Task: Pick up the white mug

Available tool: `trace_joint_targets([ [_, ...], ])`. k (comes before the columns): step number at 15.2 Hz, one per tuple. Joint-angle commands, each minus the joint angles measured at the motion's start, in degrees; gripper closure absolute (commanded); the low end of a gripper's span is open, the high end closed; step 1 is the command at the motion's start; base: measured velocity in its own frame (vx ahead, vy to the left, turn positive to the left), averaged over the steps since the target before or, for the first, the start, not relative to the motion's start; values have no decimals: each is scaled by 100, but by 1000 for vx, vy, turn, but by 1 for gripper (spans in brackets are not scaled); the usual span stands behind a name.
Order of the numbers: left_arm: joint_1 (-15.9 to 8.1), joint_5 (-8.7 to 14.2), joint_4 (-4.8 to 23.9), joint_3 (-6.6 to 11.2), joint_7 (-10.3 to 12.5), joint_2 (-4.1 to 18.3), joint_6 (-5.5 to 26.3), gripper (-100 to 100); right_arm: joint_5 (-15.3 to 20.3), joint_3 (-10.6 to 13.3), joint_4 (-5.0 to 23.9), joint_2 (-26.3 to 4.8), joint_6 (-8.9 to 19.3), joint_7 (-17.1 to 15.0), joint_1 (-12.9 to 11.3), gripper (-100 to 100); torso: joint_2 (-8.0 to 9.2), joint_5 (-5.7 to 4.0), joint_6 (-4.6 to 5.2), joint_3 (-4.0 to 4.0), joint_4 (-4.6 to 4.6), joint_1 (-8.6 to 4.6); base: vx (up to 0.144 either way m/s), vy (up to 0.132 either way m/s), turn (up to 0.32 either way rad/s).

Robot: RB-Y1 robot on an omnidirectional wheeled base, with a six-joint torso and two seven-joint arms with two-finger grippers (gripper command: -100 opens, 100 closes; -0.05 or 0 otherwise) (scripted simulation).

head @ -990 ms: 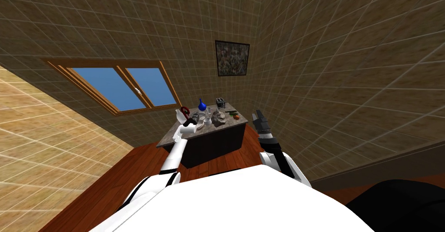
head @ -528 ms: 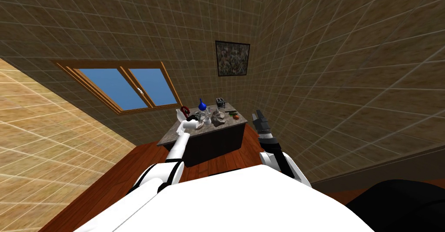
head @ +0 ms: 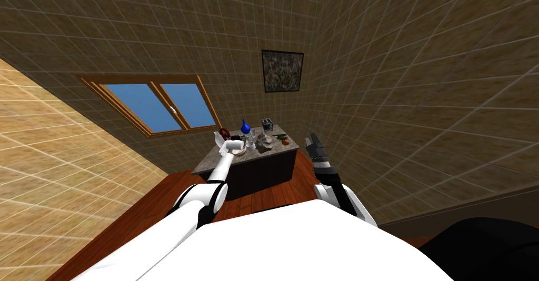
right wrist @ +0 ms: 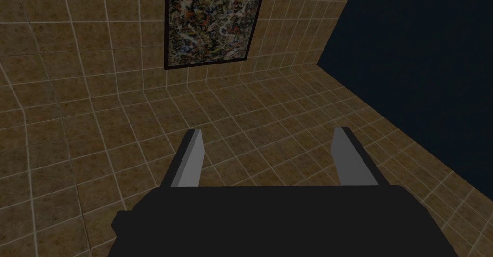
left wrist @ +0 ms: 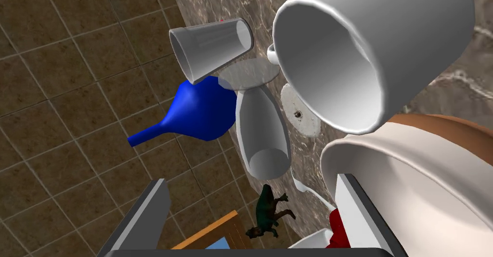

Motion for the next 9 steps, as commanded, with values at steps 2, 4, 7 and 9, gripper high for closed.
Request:
trace_joint_targets([
  [2, -404, 79, 411, 10, -22, -19, 398, -100, 0, 0, 0, 0, 0, 0, 0, 0, -2, 0, -1, -1, 0, 1, 6, -28, 49],
  [4, -639, 125, 682, 16, -28, -55, 613, -100, 0, 0, 0, 0, 0, 0, 0, 0, -3, 1, 0, -2, -1, 4, 10, -21, 37],
  [7, -950, 169, 1037, 22, -34, -93, 954, -100, 0, 0, 0, 0, 0, 0, 0, 0, -6, 1, -1, -4, -2, 6, 16, -18, 42],
  [9, -1015, 169, 1217, 22, -34, -93, 1107, -100, 0, 0, 0, 0, 0, 0, 1, 0, -9, 2, -1, -5, -2, 8, 20, -12, 36],
])
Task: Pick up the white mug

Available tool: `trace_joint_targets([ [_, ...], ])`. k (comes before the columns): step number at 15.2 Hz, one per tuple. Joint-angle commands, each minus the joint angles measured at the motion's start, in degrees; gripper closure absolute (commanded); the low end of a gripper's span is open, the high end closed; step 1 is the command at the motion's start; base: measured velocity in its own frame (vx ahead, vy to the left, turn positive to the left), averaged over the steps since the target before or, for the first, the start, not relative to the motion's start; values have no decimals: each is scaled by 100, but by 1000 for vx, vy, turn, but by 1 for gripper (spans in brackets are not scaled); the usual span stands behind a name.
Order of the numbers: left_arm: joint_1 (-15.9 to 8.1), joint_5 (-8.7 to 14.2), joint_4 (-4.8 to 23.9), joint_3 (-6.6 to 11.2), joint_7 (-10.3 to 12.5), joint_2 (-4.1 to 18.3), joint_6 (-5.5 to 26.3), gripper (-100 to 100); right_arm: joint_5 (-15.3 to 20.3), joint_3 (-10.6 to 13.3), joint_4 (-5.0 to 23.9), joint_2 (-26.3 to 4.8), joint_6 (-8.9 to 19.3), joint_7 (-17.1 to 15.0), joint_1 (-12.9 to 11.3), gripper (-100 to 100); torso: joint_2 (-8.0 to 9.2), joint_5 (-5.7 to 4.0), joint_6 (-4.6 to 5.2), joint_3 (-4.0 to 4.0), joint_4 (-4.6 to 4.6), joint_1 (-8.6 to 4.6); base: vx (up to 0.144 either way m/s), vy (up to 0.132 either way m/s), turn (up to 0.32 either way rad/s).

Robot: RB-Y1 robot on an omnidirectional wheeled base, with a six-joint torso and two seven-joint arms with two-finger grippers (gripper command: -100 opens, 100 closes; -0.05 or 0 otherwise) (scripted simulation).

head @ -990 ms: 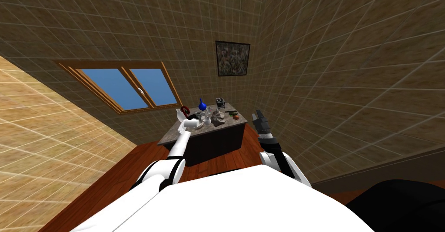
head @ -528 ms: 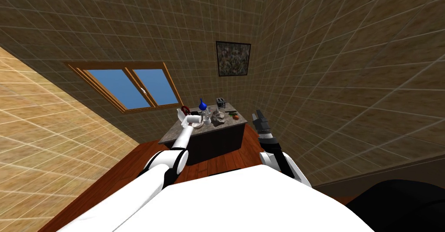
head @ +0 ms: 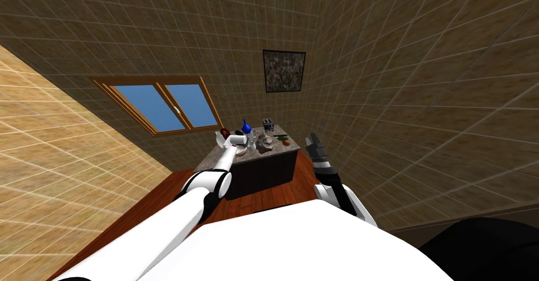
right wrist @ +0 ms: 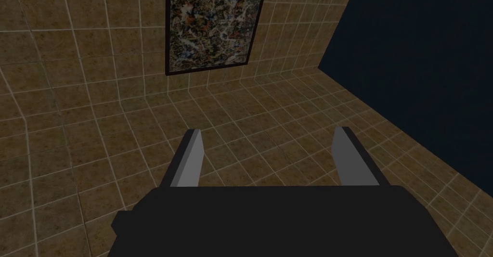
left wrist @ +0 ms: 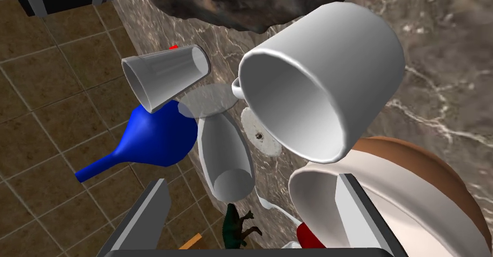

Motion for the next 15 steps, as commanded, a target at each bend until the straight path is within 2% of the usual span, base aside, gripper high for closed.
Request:
trace_joint_targets([
  [1, -286, 47, 286, 8, -4, -49, 286, -100, 0, 0, 0, 0, 0, 0, 0, 0, 0, 0, 0, 0, 0, 0, 27, -9, 45],
  [2, -341, 47, 382, 8, -4, -49, 408, -100, 0, 0, 0, 0, 0, 0, 0, 0, -2, 0, 0, -1, 1, 0, 34, -10, 50],
  [4, -341, 47, 488, 8, -4, -49, 408, -100, 0, 0, 0, 0, 0, 0, 0, 0, -4, 1, 0, -2, -1, 2, 21, -6, 11],
  [5, -580, 87, 666, 16, -7, -94, 683, -100, 0, 0, 0, 0, 0, 0, 0, 0, -2, 1, 0, -1, -1, 4, 24, -4, 49],
  [6, -601, 87, 826, 16, -7, -94, 711, -100, 0, 0, 0, 0, 0, 0, 0, 0, -3, 0, 0, -1, 1, 4, 36, -4, 54],
  [7, -793, 125, 955, 24, -9, -140, 846, -100, 0, 0, 0, 0, 0, 0, 0, 0, -5, 1, -1, -3, -1, 4, 55, 6, 61],
  [9, -843, 125, 1154, 24, -9, -140, 1001, -100, 0, 0, 0, 0, 0, 0, 1, 0, -16, 2, -1, -8, -3, 9, 63, 9, 32],
  [10, -1057, 161, 1284, 32, -11, -189, 1187, -100, 0, 0, 0, 0, 0, 0, 1, 0, -16, 2, -1, -9, -4, 8, 57, -1, 51],
  [12, -1069, 161, 1469, 32, -11, -189, 1277, -100, 0, 0, 0, 0, 0, 0, 1, 0, -18, 1, -1, -10, -4, 4, 56, -9, 30],
  [13, -1276, 194, 1630, 41, -11, -239, 1501, -100, 0, 0, 0, 0, 0, 0, 1, 0, -16, 1, -1, -10, -4, 3, 62, -2, 42],
  [15, -1276, 194, 1770, 41, -11, -239, 1538, -100, 0, 0, 0, 0, 0, 0, 1, 0, -20, 2, -1, -12, -5, 7, 62, 6, 28],
])
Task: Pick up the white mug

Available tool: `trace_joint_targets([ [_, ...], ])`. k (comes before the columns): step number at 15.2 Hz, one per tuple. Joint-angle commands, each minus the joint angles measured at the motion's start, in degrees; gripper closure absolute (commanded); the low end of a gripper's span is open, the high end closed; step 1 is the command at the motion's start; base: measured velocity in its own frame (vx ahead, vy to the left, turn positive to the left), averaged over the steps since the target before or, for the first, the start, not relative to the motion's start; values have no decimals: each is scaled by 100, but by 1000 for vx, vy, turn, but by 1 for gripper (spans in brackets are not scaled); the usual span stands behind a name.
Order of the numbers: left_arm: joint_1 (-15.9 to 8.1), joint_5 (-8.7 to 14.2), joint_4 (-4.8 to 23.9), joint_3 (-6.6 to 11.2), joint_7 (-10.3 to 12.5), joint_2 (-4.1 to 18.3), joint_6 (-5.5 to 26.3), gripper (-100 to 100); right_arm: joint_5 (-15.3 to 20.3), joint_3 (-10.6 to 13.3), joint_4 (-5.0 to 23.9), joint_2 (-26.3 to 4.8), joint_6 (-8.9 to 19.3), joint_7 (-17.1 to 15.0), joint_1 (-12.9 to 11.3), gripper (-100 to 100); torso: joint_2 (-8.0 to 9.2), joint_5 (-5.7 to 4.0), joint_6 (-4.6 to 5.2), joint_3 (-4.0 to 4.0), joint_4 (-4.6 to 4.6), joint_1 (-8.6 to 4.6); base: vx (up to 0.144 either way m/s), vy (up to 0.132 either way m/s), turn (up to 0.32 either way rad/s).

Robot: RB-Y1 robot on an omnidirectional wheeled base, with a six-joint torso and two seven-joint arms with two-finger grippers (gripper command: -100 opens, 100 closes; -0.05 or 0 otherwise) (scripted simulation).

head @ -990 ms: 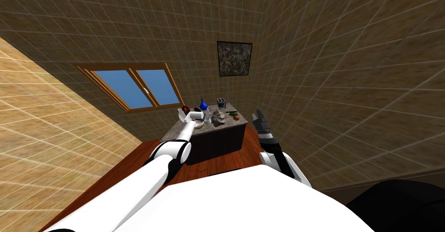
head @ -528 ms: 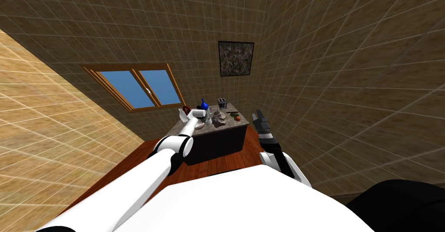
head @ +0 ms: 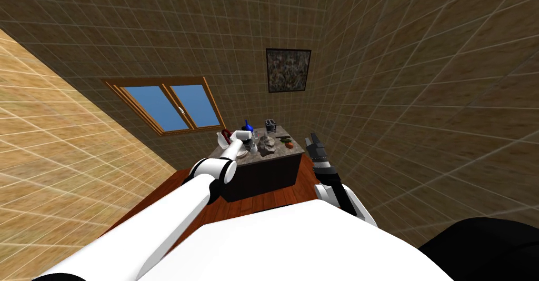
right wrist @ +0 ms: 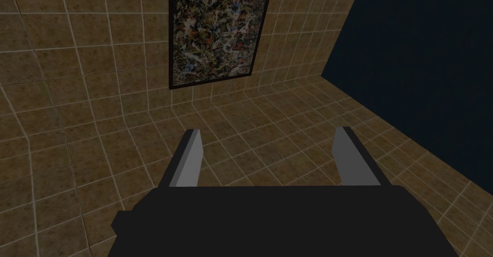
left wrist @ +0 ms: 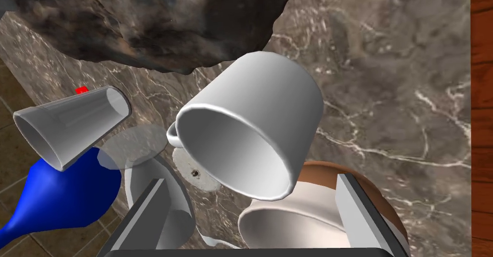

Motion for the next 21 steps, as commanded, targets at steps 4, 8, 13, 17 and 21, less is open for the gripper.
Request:
trace_joint_targets([
  [4, -425, 67, 598, 21, 1, -110, 490, -100, 0, 0, 0, 0, 0, 0, 1, 0, -7, 0, -1, -3, 0, 1, 75, 7, 45],
  [8, -715, 113, 1138, 35, 6, -218, 879, -100, 0, 0, 0, 0, 0, 0, 0, 0, -6, 1, -1, -3, -1, 3, 70, 9, 32],
  [13, -932, 144, 1510, 46, 14, -323, 1176, -100, 0, 0, 0, 0, 0, 0, 0, 0, -9, 3, -1, -6, -3, 13, 80, 27, 31],
  [17, -1069, 159, 1747, 50, 20, -417, 1371, -100, 0, 0, 0, 0, 0, 0, 0, 0, -3, 4, -1, -2, -1, 15, 67, 35, 34],
  [21, -1122, 156, 1850, 47, 22, -467, 1455, -100, 0, -1, 0, -1, 0, 0, 0, 0, 4, 5, -1, 2, 1, 23, 46, 49, 35],
])
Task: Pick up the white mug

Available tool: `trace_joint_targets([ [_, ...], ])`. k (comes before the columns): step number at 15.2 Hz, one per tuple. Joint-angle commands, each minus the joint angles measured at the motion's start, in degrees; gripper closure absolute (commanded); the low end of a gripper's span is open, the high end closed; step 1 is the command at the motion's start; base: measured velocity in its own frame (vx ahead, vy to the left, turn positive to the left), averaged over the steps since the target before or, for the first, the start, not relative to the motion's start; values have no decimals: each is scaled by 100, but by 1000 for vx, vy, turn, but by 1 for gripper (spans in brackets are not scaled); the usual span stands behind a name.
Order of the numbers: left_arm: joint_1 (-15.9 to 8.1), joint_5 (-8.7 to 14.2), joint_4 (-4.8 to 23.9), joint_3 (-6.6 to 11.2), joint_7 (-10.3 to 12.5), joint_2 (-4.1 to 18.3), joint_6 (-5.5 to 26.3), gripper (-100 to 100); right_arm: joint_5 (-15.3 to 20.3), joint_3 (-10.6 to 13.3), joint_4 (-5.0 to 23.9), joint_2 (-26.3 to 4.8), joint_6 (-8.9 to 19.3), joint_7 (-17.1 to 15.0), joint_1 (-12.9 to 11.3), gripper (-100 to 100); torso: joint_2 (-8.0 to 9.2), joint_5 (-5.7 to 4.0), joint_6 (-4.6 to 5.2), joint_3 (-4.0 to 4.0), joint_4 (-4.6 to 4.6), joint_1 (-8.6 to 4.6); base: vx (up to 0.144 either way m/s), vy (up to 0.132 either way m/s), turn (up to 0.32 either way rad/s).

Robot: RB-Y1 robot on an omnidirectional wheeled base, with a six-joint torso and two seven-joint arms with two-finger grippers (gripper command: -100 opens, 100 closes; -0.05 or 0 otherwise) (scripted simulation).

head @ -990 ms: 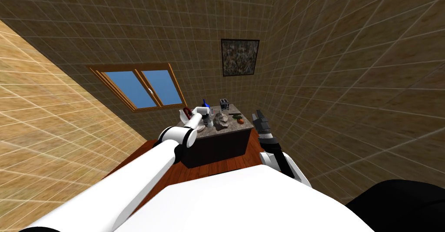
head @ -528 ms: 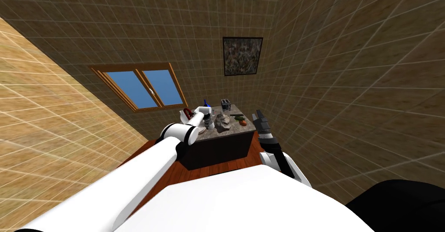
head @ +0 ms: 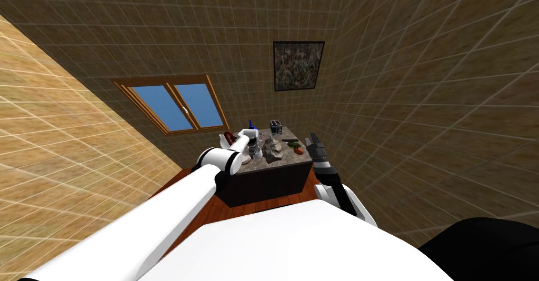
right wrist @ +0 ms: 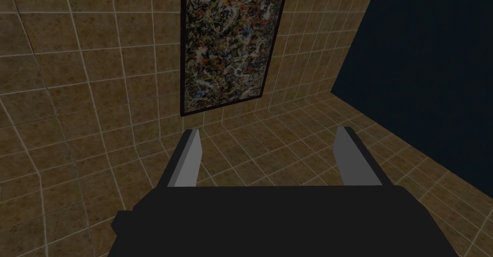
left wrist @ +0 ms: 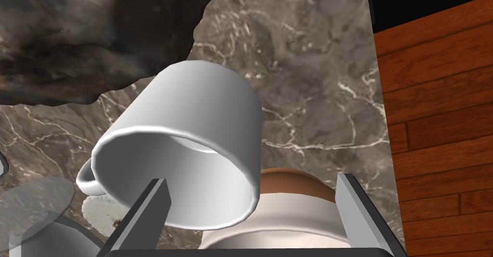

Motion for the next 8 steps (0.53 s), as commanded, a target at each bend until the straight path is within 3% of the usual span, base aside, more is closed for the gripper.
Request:
trace_joint_targets([
  [1, 0, 0, 0, 0, 0, 0, 0, -100, 0, 0, 0, 0, 0, 0, 0, 0, 0, 0, 0, 0, 0, 0, 10, 14, -6],
  [4, 225, -48, 61, -42, -3, -32, -290, -100, 0, 1, 0, 1, 0, 0, 0, 0, 10, -3, 1, 6, 2, -17, 10, -9, -21],
  [5, 129, -29, 104, -25, -6, -17, -210, -100, 0, 1, 0, 1, 0, 0, 0, 0, 11, -5, 1, 7, 3, -20, 5, -9, -4],
  [6, 117, -28, 155, -24, -9, -16, -264, 100, 0, 1, 0, 1, 0, 0, 0, 0, 13, -5, 1, 8, 4, -21, 0, 0, 0],
  [8, 118, -28, 153, -24, -9, -16, -267, 100, 0, 1, 0, 1, 0, 0, 0, 0, 16, -5, 1, 10, 5, -19, -2, 0, 10],
])
